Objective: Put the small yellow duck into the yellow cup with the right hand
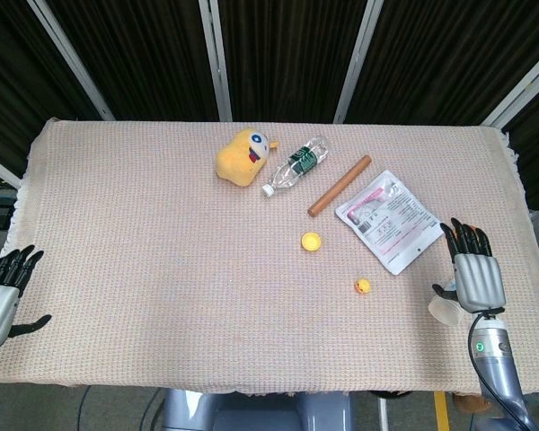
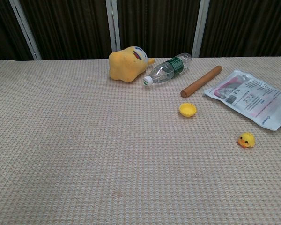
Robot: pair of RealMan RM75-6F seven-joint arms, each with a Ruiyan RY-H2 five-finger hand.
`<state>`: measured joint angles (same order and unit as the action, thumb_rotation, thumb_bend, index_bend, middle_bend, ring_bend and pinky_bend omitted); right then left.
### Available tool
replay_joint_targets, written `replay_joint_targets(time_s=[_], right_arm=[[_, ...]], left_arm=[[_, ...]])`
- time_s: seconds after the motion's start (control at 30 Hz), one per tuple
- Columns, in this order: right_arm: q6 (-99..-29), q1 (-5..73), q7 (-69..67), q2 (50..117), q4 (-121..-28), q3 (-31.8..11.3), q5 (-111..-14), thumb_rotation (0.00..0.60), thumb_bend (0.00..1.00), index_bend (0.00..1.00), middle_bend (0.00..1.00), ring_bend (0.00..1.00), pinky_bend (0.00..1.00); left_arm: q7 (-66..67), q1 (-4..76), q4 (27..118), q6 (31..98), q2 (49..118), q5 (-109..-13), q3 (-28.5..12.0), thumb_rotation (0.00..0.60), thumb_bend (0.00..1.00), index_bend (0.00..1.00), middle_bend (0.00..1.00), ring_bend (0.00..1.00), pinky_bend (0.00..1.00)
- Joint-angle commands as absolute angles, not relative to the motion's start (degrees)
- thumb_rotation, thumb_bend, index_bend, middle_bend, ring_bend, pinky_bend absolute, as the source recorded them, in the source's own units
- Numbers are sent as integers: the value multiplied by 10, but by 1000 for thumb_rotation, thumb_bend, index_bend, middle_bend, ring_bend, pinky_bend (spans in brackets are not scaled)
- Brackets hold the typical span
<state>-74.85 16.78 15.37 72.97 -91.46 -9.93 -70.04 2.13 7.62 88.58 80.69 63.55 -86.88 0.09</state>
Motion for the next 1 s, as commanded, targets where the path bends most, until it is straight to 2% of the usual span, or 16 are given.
replay_joint_targets(time_s=[0.03,0.83,1.0], right_arm=[[-747,168,153,730,-914,-99,-700,600,0,64,0,0,0],[-752,168,168,734,-930,-87,-719,600,0,98,0,0,0],[-747,170,169,739,-938,-86,-715,600,0,143,0,0,0]], left_arm=[[21,77,886,805,635,-869,1,600,0,0,0,0,105],[25,78,889,807,633,-873,1,600,0,0,0,0,106],[21,78,887,806,634,-870,0,600,0,0,0,0,105]])
